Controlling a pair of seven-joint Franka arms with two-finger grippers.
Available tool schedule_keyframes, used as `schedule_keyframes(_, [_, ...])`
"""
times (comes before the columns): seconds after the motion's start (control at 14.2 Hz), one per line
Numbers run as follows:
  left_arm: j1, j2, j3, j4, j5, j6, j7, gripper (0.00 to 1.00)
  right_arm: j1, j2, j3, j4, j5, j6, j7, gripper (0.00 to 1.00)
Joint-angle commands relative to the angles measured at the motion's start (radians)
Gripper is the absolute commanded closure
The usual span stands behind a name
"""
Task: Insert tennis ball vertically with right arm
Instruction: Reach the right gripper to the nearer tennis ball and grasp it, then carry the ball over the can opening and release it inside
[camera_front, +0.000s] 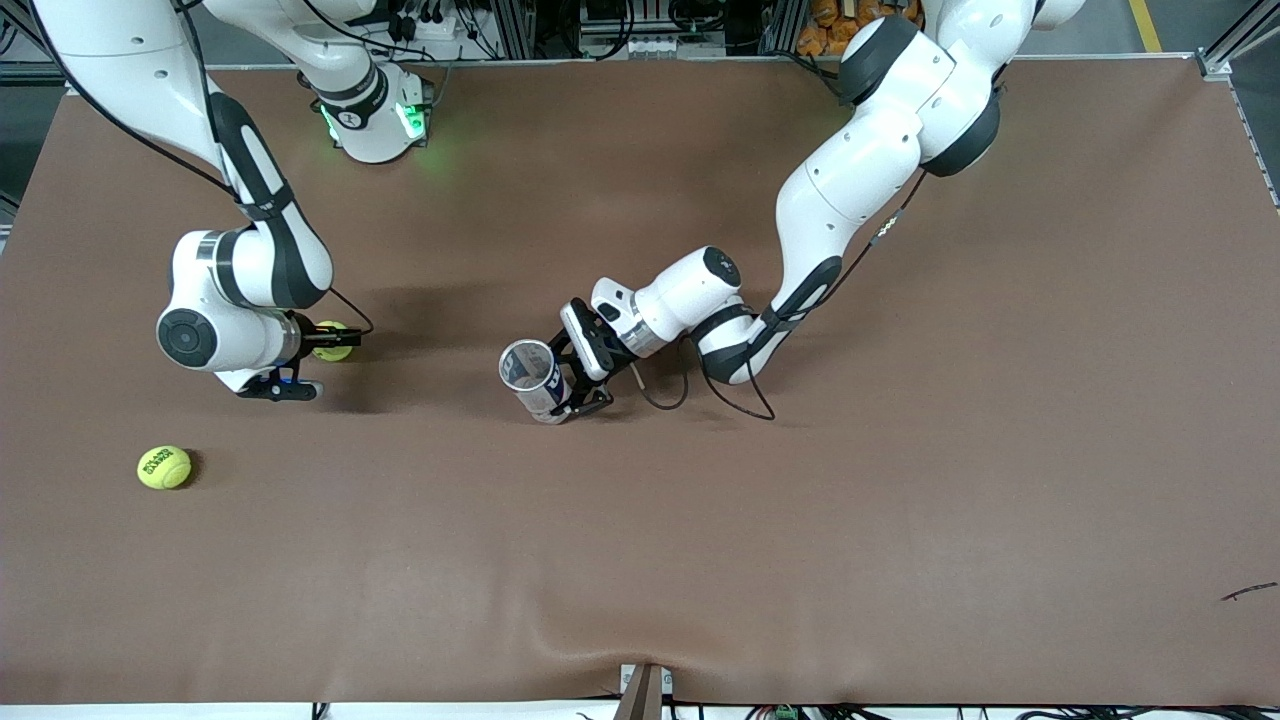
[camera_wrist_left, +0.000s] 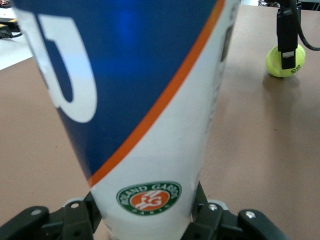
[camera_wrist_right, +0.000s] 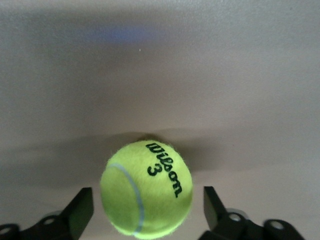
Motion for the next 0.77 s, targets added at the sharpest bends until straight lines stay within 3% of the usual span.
schedule_keyframes(0.0, [-0.014, -0.013, 0.016, 0.005, -0.011, -0.012, -0.004, 0.30, -0.008, 0.004, 0.003, -0.002, 0.000, 0.007, 0.003, 0.47])
schedule_keyframes(0.21, [-0.011, -0.015, 0.016, 0.005, -0.010, -0.012, -0.004, 0.30, -0.005, 0.002, 0.005, 0.010, 0.000, -0.002, 0.006, 0.75])
schedule_keyframes(0.42, [-0.008, -0.016, 0.016, 0.005, -0.007, -0.012, -0.003, 0.31, 0.005, -0.033, 0.006, 0.073, 0.000, -0.094, 0.008, 0.78])
schedule_keyframes(0.7, [-0.007, -0.019, 0.016, 0.005, -0.005, -0.012, -0.003, 0.30, 0.046, -0.045, 0.008, 0.387, 0.066, -0.445, 0.020, 0.78])
